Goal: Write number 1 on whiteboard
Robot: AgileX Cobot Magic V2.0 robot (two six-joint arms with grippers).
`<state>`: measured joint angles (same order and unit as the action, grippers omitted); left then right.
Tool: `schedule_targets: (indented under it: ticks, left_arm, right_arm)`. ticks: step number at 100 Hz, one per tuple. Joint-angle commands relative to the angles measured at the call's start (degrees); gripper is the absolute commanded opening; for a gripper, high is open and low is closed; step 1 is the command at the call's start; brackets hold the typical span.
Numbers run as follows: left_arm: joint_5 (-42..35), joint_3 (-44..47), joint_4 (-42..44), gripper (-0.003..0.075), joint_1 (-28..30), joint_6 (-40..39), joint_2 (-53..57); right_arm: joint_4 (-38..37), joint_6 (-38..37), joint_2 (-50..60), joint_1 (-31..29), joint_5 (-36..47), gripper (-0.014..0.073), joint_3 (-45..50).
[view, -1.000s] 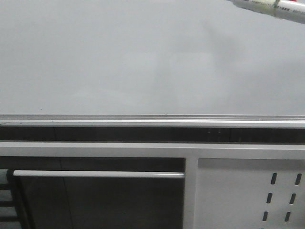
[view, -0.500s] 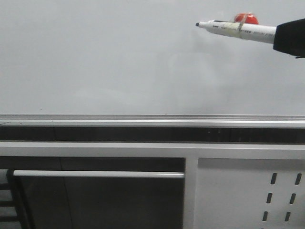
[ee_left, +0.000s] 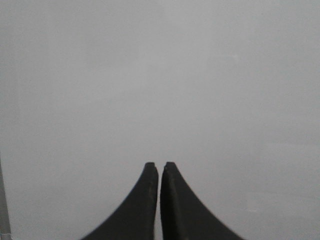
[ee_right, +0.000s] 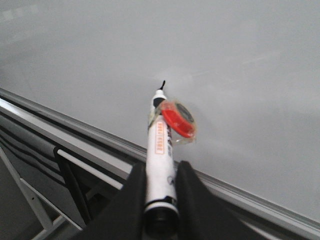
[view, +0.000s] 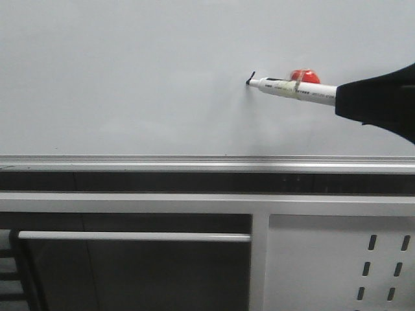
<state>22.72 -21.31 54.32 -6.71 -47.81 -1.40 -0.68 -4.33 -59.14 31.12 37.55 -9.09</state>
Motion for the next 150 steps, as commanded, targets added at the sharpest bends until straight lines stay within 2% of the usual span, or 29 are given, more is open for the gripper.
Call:
schedule_targets:
  ticks: [1, 51, 81, 110, 128, 137, 144, 150]
  left_arm:
    - [-3.0, -1.3, 1.1, -0.0018, 0.0, 0.1, -1.1]
    - [-3.0, -1.3, 1.1, -0.0018, 0.0, 0.1, -1.1]
    - [-3.4, -1.3, 1.1, -0.0018, 0.0, 0.2, -1.1]
    - [-3.4, -1.3, 0.7, -0.0018, 0.0, 0.2, -0.4]
    - [-3.0, -1.3, -0.5, -0.0018, 0.0, 0.1, -0.4]
    - [-3.8, -1.3, -6.1, -0.0018, 0.0, 0.1, -0.4]
    - [-7.2, -1.2, -11.4, -0.0018, 0.0, 0.2, -0.4]
    - [-11.3, -0.8, -12.3, -0.0018, 0.0, 1.3, -0.4]
  right_arm:
    - [-0.2, 0.4, -1.2, 0.0, 5.8, -0.005, -1.8]
    - [-0.2, 0.4, -8.9, 0.0, 5.9, -0.005, -1.8]
    - [-2.3, 0.0, -8.5, 0.2, 9.1, -0.005, -1.7]
    - [-0.3, -0.5, 1.6, 9.2, 12.1, -0.005, 6.9]
    - [0.0, -0.8, 6.1, 10.9, 8.8, -0.005, 7.0]
    - [-0.6, -3.4, 6.2, 10.9, 6.2, -0.005, 4.9]
    - [-2.8, -4.4, 6.2, 10.9, 2.4, -0.005, 2.1]
    - [-4.6, -4.5, 6.2, 10.9, -2.3, -0.005, -0.8]
